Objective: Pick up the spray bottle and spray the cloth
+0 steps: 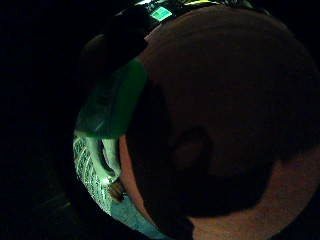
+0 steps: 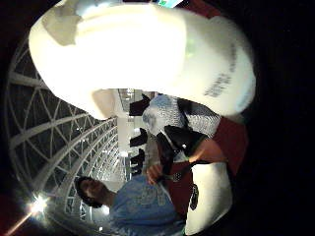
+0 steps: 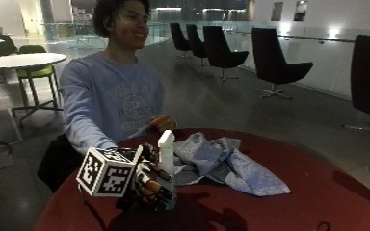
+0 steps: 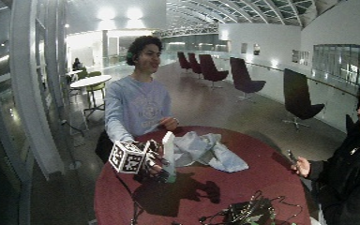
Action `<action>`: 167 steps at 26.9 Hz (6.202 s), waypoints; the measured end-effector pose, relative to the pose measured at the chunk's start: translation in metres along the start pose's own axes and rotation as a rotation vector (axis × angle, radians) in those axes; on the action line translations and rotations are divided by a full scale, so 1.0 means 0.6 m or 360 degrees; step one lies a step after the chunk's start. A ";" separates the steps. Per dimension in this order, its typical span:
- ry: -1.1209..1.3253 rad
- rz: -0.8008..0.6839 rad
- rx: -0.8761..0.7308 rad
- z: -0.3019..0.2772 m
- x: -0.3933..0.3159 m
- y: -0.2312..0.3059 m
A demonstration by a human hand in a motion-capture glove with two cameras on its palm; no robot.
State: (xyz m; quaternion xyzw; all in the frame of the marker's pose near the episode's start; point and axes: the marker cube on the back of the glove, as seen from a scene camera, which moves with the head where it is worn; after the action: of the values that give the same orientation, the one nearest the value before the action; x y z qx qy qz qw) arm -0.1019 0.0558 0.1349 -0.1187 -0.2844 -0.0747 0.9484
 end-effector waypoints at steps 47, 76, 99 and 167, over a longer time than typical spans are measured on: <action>-0.0366 -0.0062 -0.0884 0.059 -0.180 0.063; -0.0143 0.0061 -0.1027 0.087 -0.200 0.098; -0.0150 0.0101 -0.1043 0.085 -0.213 0.111; 0.0285 -0.0829 -0.0334 0.091 -0.201 0.160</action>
State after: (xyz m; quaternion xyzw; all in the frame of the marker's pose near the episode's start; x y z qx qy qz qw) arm -0.2101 0.1719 0.0945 -0.1320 -0.2111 -0.3547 0.9012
